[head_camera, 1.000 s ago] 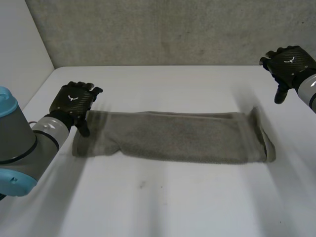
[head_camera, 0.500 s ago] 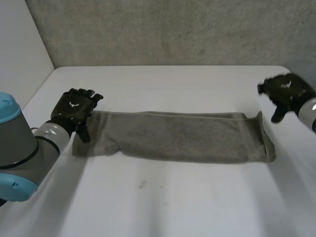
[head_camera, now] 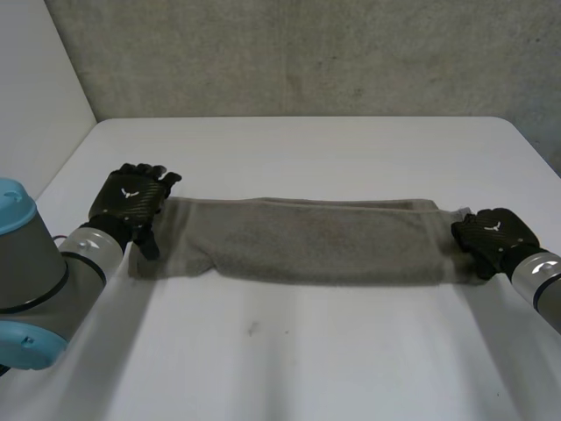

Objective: Fold the towel.

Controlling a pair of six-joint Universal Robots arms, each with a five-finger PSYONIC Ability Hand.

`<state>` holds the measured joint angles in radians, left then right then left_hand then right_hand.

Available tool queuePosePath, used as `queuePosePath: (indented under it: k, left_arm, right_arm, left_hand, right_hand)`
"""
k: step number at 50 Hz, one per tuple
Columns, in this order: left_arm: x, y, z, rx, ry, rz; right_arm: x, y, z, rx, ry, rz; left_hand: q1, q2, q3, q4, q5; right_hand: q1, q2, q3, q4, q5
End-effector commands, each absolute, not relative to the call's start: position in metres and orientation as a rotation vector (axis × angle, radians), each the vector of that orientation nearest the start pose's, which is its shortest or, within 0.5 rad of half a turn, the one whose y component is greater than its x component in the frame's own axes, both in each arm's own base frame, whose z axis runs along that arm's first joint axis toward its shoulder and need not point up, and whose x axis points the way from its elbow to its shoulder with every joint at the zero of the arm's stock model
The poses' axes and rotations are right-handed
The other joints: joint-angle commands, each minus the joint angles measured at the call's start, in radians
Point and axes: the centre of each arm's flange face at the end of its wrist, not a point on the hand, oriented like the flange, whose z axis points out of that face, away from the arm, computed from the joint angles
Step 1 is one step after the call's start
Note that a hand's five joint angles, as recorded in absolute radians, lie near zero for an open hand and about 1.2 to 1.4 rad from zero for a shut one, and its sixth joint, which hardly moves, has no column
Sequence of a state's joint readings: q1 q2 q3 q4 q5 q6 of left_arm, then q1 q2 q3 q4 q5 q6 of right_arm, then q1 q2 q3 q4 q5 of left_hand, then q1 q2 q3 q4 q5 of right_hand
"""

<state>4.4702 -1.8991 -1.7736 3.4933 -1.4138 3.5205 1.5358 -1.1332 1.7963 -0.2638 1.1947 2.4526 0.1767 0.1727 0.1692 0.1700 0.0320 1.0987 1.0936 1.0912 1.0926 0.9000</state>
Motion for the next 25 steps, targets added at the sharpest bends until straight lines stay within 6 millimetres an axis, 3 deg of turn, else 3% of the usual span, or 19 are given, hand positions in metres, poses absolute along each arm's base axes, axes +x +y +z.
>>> queuePosePath:
  k: [1,11,13,14,15,17,18,19,21,22,24,25]
  left_arm:
    - [-0.220,-0.292,0.174,0.888,2.268,-2.031]
    - [-0.220,-0.292,0.174,0.886,2.268,-2.031]
    - [-0.220,-0.292,0.174,0.886,2.268,-2.031]
    - [-0.220,-0.292,0.174,0.886,2.268,-2.031]
    - [-0.220,-0.292,0.174,0.886,2.268,-2.031]
    - [-0.220,-0.292,0.174,0.886,2.268,-2.031]
    - [-0.220,-0.292,0.174,0.886,2.266,-2.033]
    - [-0.220,-0.292,0.174,0.886,2.266,-2.033]
    - [-0.220,-0.292,0.174,0.888,2.265,-2.035]
    - [-0.220,-0.292,0.174,0.888,2.265,-2.035]
    - [-0.220,-0.292,0.174,0.888,2.264,-2.035]
    - [-0.220,-0.292,0.174,0.888,2.264,-2.035]
  right_arm:
    - [0.123,-0.341,0.126,-1.202,2.492,-1.861]
    - [0.075,-0.374,0.149,-1.313,2.584,-2.039]
    - [0.067,-0.384,0.165,-1.333,2.596,-2.095]
    - [0.067,-0.384,0.165,-1.333,2.596,-2.095]
    - [0.067,-0.391,0.185,-1.335,2.576,-2.134]
    - [0.070,-0.394,0.193,-1.342,2.563,-2.142]
    - [0.086,-0.394,0.203,-1.370,2.503,-2.159]
    - [0.086,-0.394,0.203,-1.371,2.502,-2.159]
    - [0.144,-0.385,0.226,-1.442,2.275,-2.219]
    - [0.144,-0.385,0.226,-1.442,2.274,-2.219]
    - [0.200,-0.371,0.241,-1.478,2.063,-2.249]
    - [0.201,-0.370,0.241,-1.478,2.062,-2.249]
  left_hand:
    - [0.002,0.006,0.009,0.008,-0.028]
    - [0.002,0.006,0.009,0.008,-0.028]
    - [0.002,0.006,0.009,0.008,-0.028]
    - [0.002,0.006,0.009,0.008,-0.028]
    - [-0.001,0.003,0.006,0.005,-0.031]
    - [0.002,0.006,0.009,0.008,-0.028]
    - [0.002,0.006,0.009,0.008,-0.028]
    - [0.002,0.006,0.009,0.008,-0.028]
    - [0.002,0.006,0.009,0.008,-0.028]
    - [0.002,0.006,0.009,0.008,-0.028]
    - [0.002,0.006,0.009,0.008,-0.028]
    - [0.002,0.006,0.009,0.008,-0.028]
  right_hand:
    - [0.298,0.303,0.305,0.304,0.322]
    - [0.298,0.303,0.305,0.304,0.322]
    - [0.298,0.303,0.305,0.304,0.322]
    - [0.298,0.303,0.305,0.304,0.322]
    - [0.298,0.303,0.305,0.304,0.322]
    - [0.298,0.303,0.305,0.304,0.322]
    - [0.298,0.303,0.305,0.304,0.322]
    - [0.298,0.303,0.305,0.304,0.322]
    - [0.298,0.303,0.305,0.304,0.322]
    - [0.298,0.303,0.305,0.304,0.322]
    - [0.298,0.303,0.305,0.304,0.322]
    - [0.298,0.303,0.305,0.304,0.322]
